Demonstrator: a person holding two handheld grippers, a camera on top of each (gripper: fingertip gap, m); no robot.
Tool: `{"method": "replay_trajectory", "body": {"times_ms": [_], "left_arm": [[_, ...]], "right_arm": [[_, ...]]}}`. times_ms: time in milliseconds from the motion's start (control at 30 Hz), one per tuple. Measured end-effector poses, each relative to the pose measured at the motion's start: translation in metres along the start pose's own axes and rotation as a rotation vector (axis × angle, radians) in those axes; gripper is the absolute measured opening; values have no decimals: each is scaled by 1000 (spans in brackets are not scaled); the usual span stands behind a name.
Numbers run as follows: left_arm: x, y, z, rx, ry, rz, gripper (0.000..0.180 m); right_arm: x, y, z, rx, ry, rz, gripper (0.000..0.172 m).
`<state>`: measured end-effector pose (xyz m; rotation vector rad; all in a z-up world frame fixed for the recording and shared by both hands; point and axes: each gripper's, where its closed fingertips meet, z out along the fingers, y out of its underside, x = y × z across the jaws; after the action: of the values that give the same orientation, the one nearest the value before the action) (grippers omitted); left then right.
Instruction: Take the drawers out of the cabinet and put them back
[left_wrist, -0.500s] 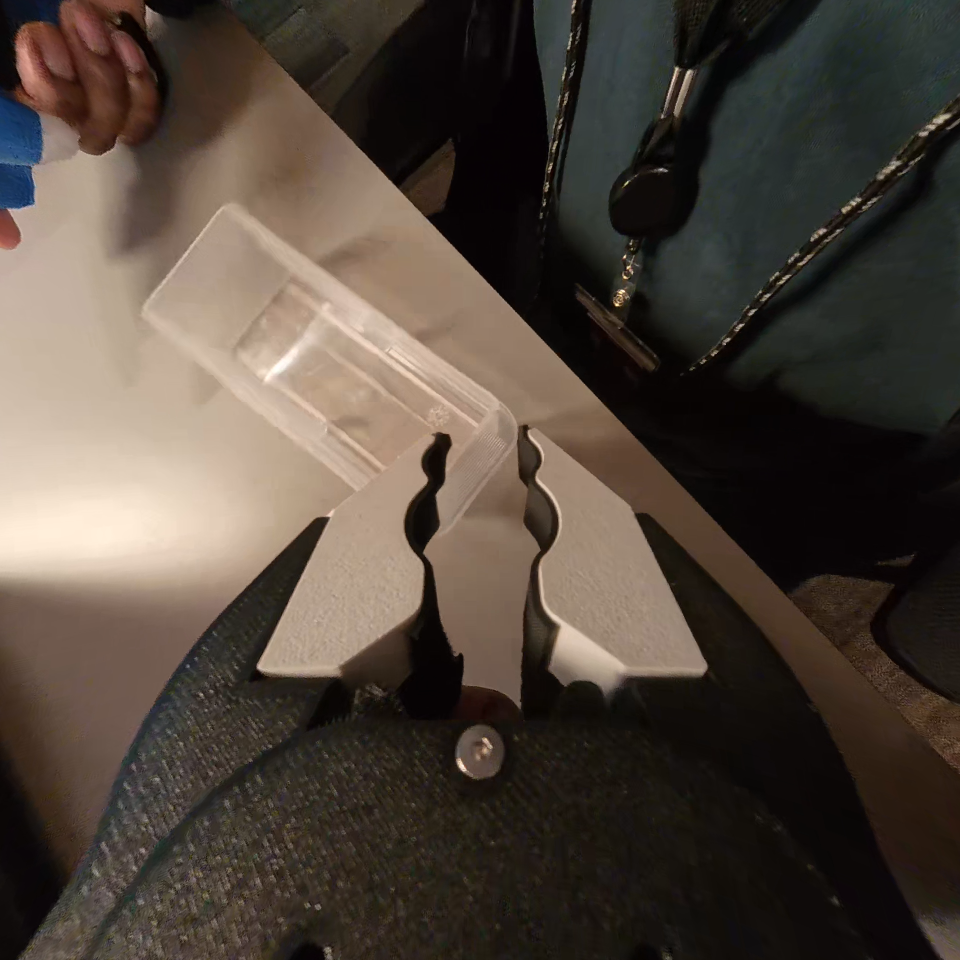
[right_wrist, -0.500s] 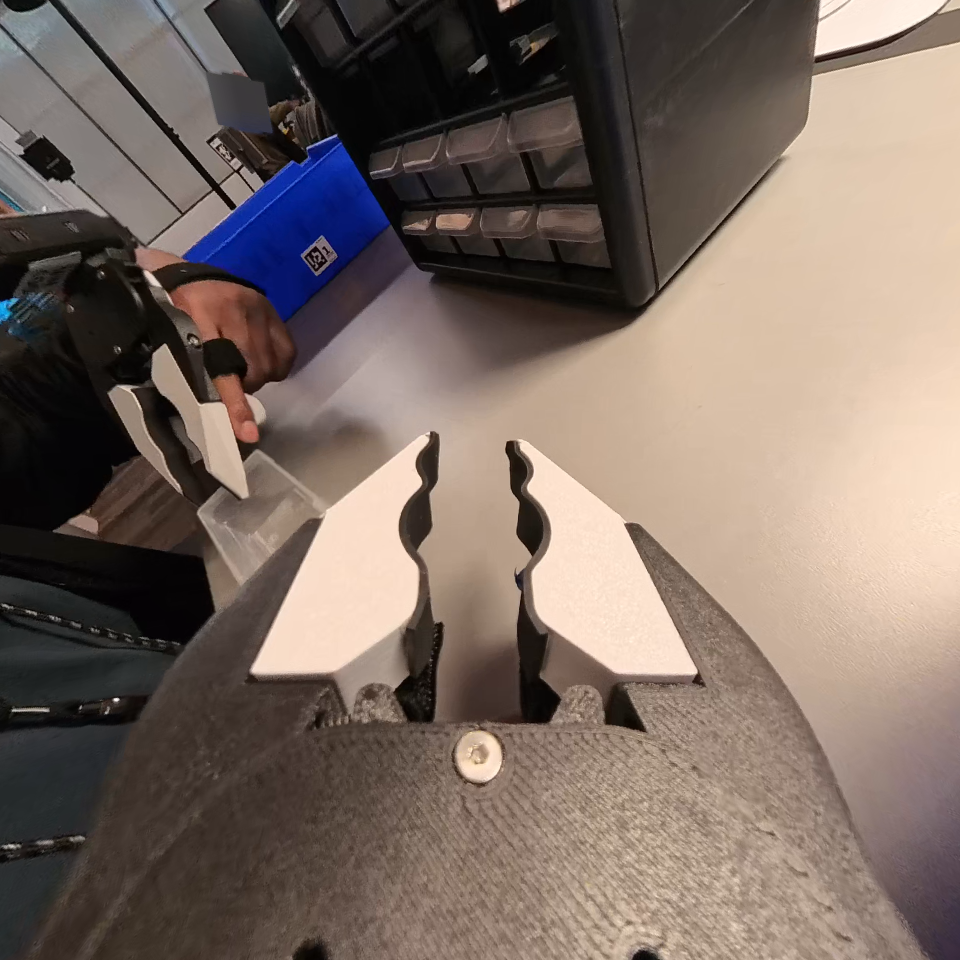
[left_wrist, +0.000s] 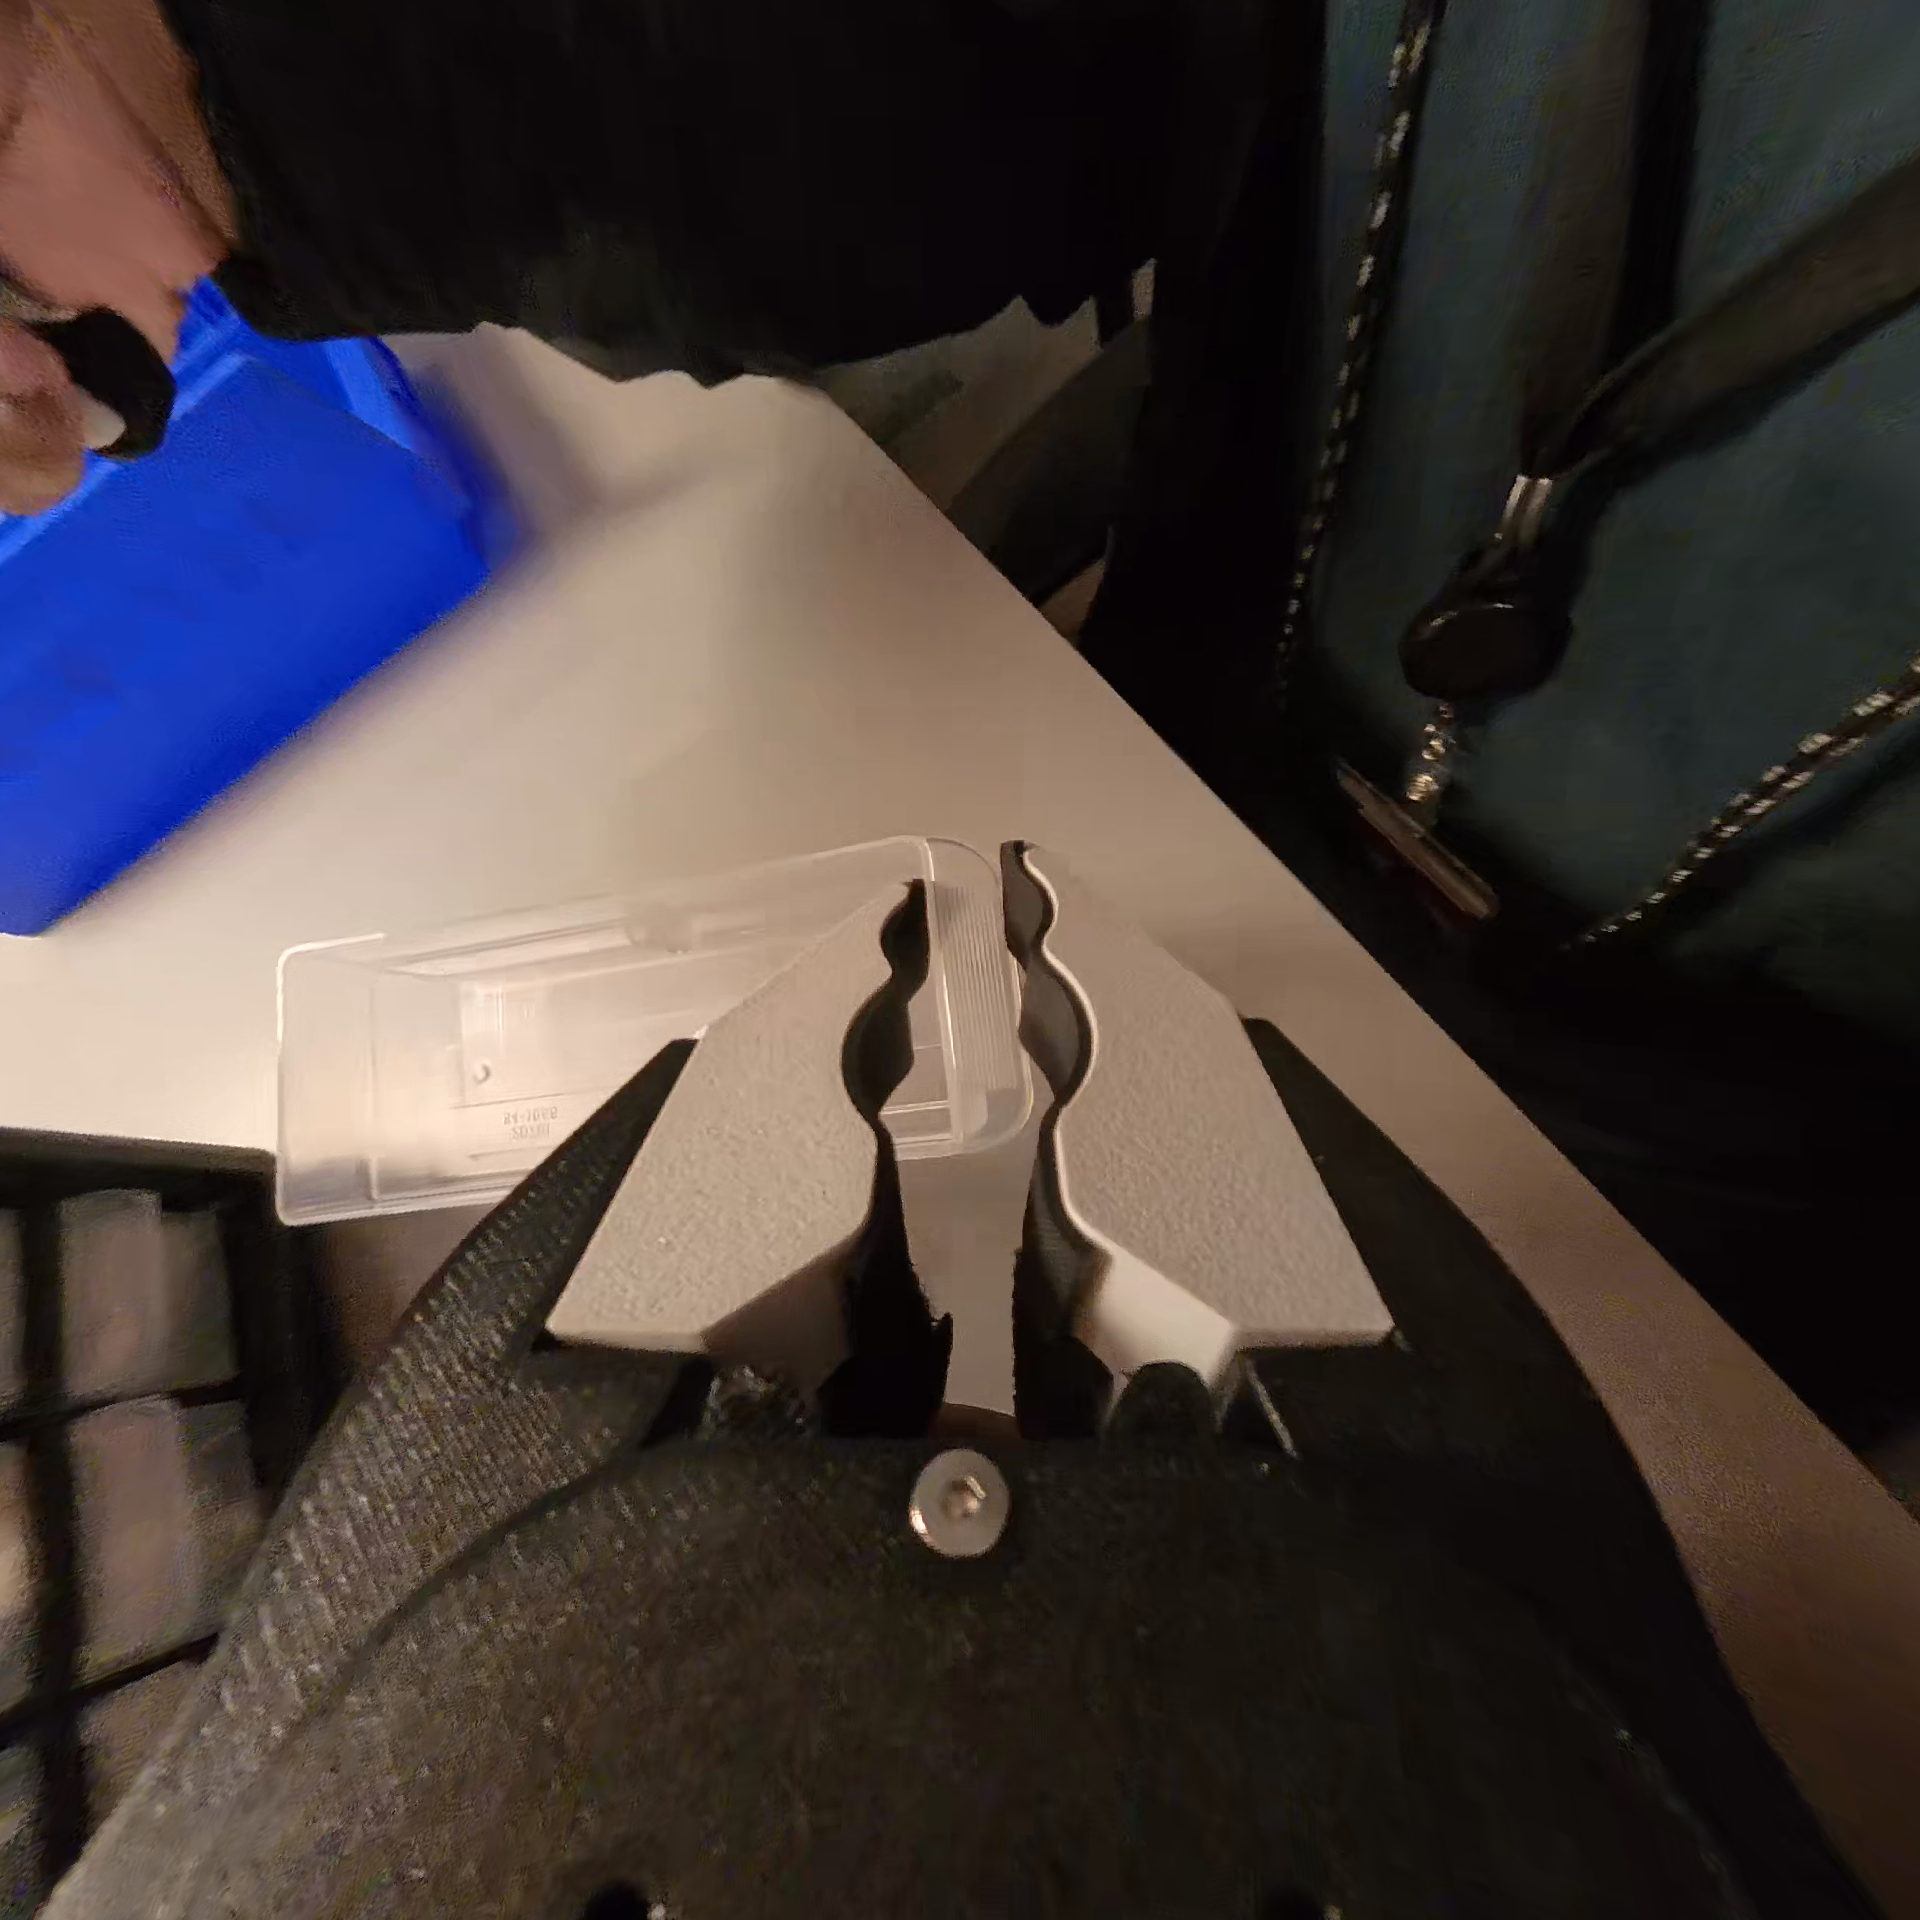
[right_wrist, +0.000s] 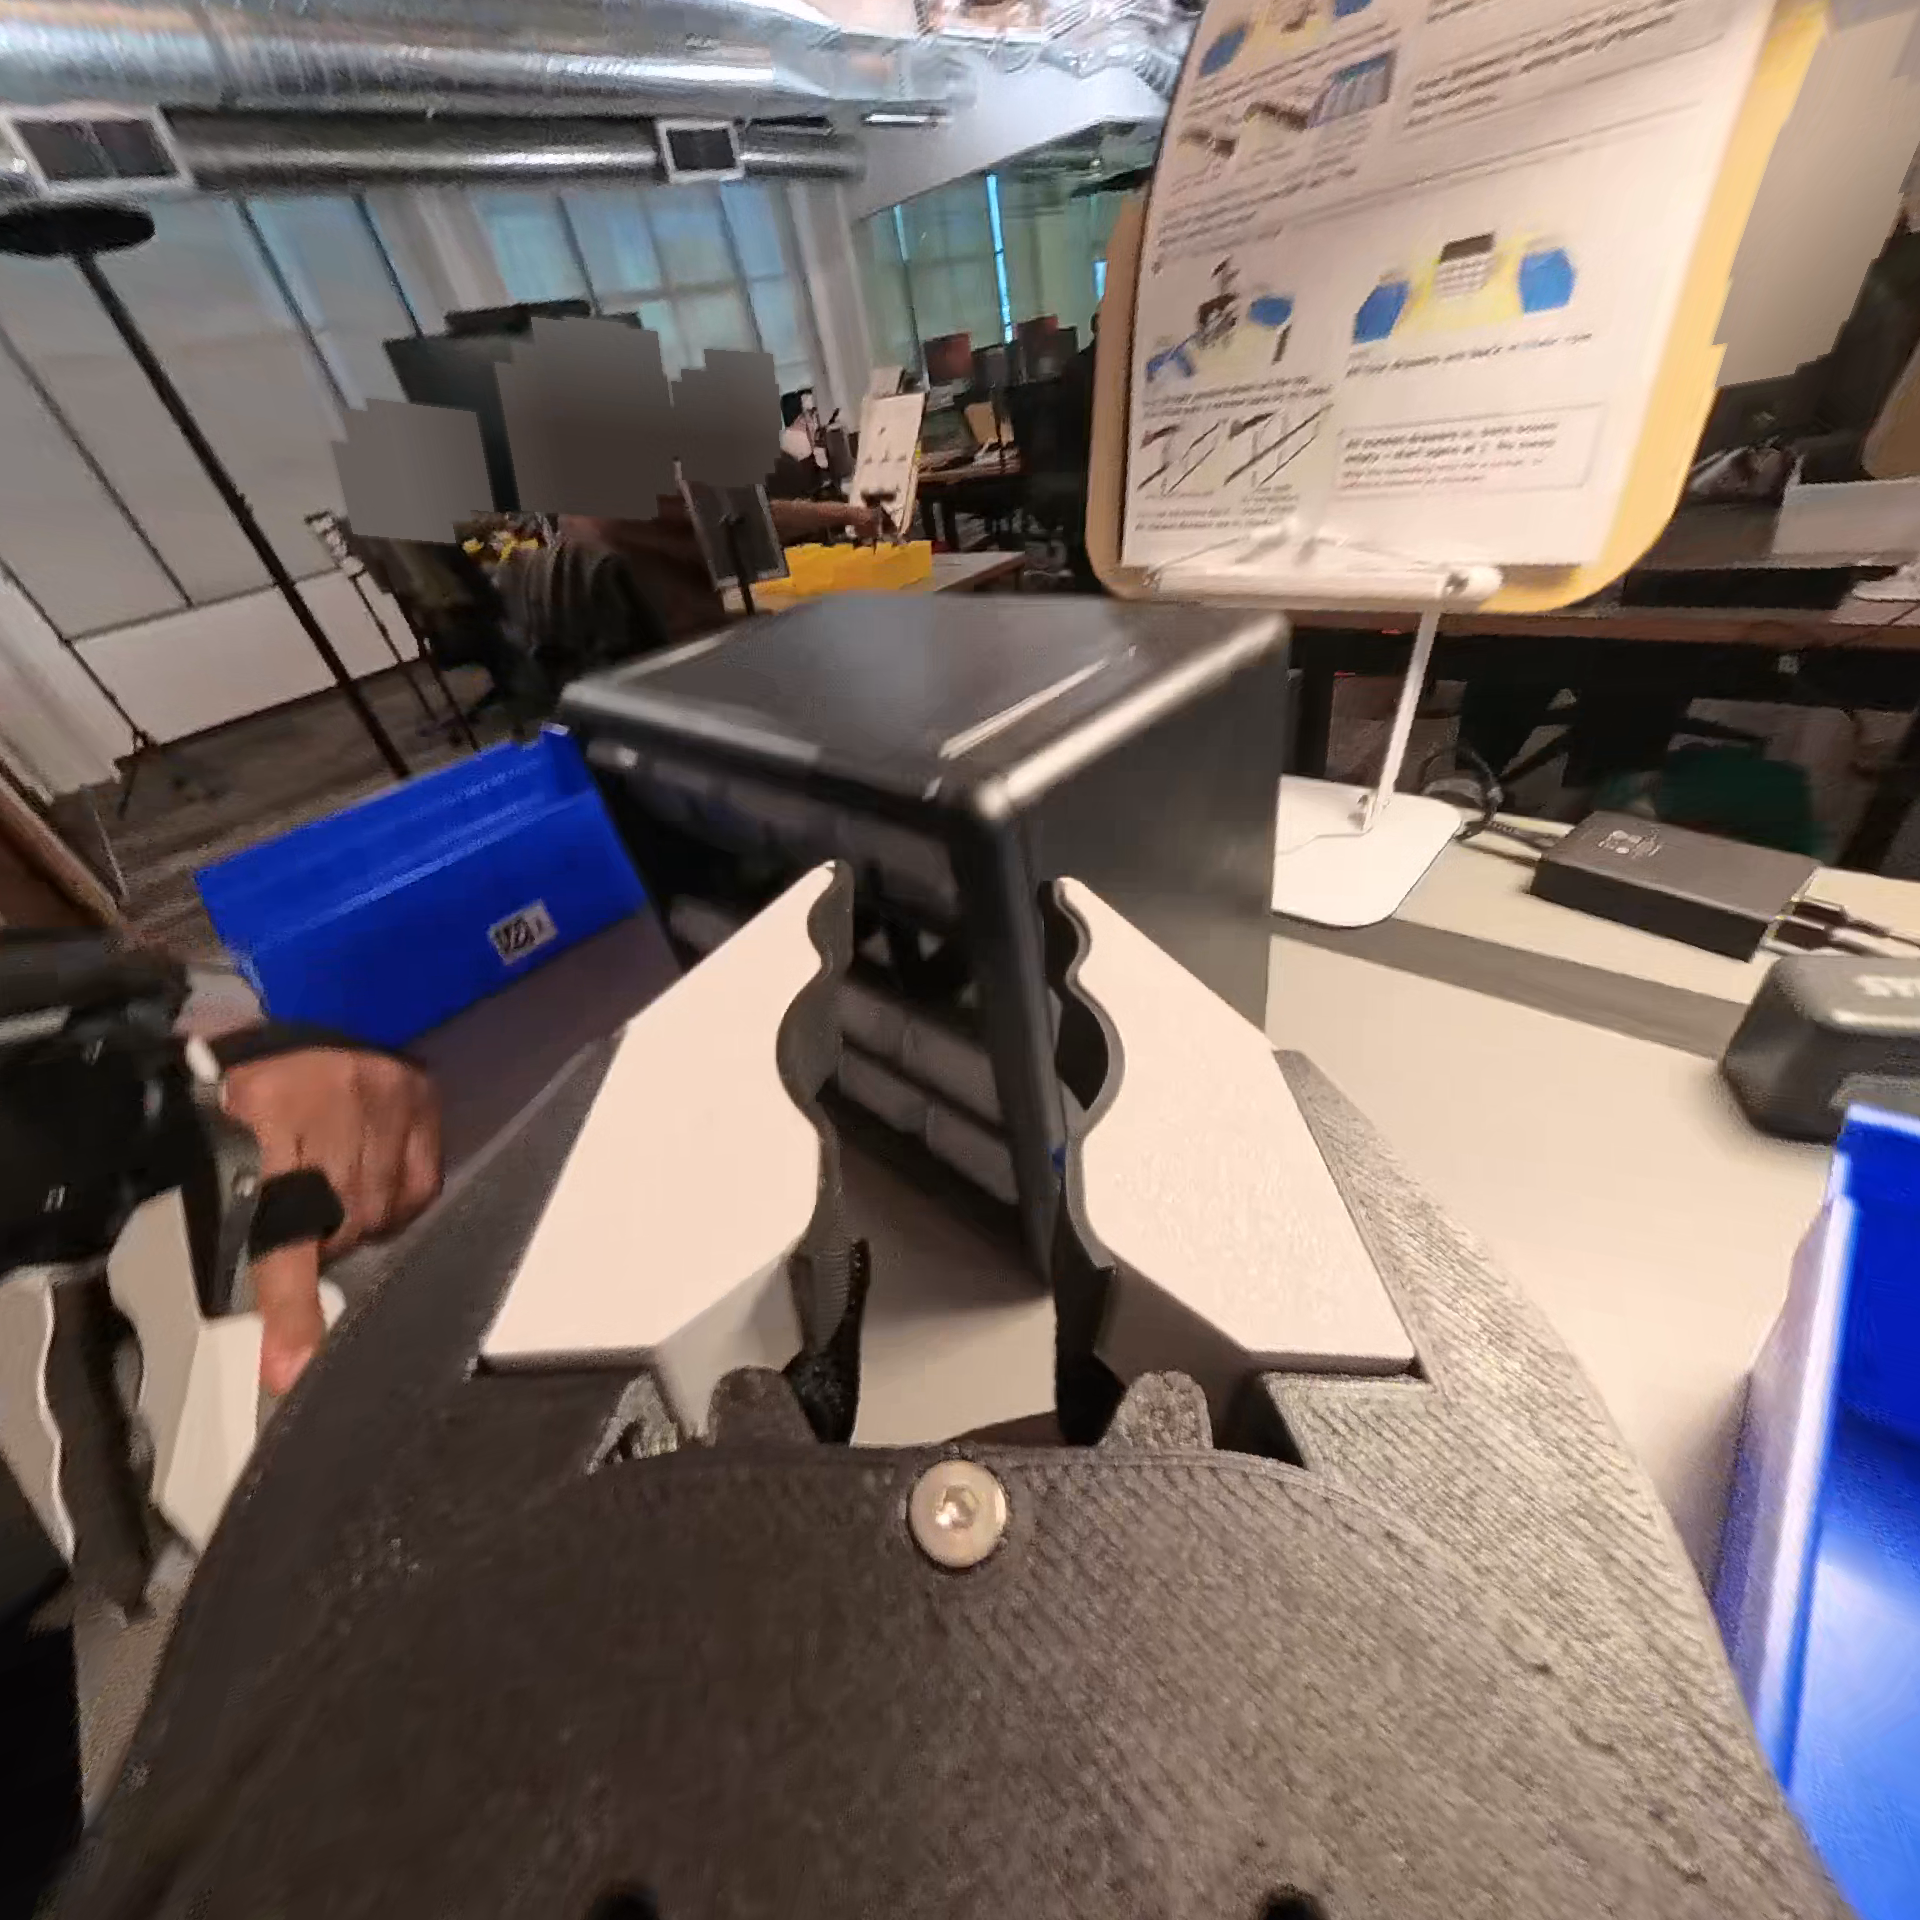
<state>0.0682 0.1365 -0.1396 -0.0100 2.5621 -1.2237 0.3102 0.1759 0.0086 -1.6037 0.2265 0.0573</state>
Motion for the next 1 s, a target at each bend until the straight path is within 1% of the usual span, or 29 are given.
{"method": "replay_trajectory", "body": {"times_ms": [33,67,167,267,400,500,633,700,800,1000], "left_arm": [[-5,-3,-2,-4,-21,13,14],[-11,-5,-4,-15,-41,24,14],[-31,-6,-9,-69,-91,45,15],[-54,-9,-14,-112,-126,54,14],[-84,-15,-19,-156,-169,34,14],[-101,-11,-17,-175,-183,-24,14],[-111,0,-13,-219,-190,-73,15],[-117,0,-13,-223,-200,-81,15],[-123,-5,-11,-210,-199,-92,15],[-127,-11,-14,-224,-239,-87,15]], "right_arm": [[6,-10,8,-4,11,32,39],[12,-17,18,-23,17,69,41],[26,-28,51,-89,4,161,53],[43,-34,81,-144,-3,183,64],[55,-38,103,-131,-35,186,65],[58,-33,113,-103,-54,200,64],[59,-32,119,-107,-53,186,66],[62,-29,119,-115,-39,176,66],[65,-25,120,-115,-34,212,67],[69,-15,119,-154,-30,215,67]]}}
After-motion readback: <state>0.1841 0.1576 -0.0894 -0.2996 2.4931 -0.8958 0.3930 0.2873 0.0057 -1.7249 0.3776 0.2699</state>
